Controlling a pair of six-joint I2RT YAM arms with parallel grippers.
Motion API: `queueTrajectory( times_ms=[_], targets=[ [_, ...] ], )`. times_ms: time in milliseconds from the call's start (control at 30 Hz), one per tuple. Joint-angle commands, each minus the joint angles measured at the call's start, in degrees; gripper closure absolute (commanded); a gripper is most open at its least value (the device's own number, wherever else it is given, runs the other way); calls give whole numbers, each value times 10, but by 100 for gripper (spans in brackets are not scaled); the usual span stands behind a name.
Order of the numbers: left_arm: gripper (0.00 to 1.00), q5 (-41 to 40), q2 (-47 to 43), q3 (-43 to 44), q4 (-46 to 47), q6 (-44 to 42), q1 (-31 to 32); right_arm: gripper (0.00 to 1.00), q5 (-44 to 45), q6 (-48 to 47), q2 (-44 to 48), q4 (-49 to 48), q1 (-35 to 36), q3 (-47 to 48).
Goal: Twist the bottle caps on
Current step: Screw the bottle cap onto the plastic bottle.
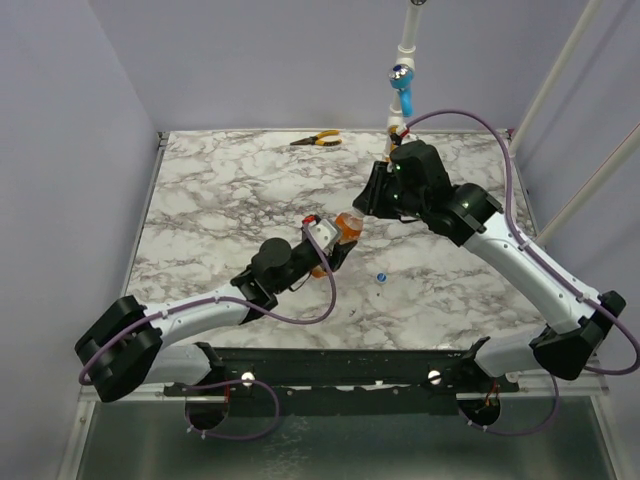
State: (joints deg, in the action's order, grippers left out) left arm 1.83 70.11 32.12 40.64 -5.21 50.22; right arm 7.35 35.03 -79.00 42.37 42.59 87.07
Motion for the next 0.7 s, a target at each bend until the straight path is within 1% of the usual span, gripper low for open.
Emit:
queueTrajectory(
  times_ms=[0, 233, 333, 500, 667],
  targets=[
    [87, -48, 4, 53, 154, -77, 34, 88, 22, 49, -35, 65, 19, -4],
    [87, -94, 35, 74, 184, -110, 62, 89, 70, 94, -54, 60, 19, 16],
    [87, -109, 46, 78, 198, -125, 71, 89, 75, 106, -61, 49, 19, 24],
    [87, -131, 62, 86, 208, -140, 80, 90, 95, 129, -96, 71, 19, 68],
    [87, -161, 83, 85, 249, -155, 87, 91, 96, 143, -119, 63, 19, 95]
  ],
)
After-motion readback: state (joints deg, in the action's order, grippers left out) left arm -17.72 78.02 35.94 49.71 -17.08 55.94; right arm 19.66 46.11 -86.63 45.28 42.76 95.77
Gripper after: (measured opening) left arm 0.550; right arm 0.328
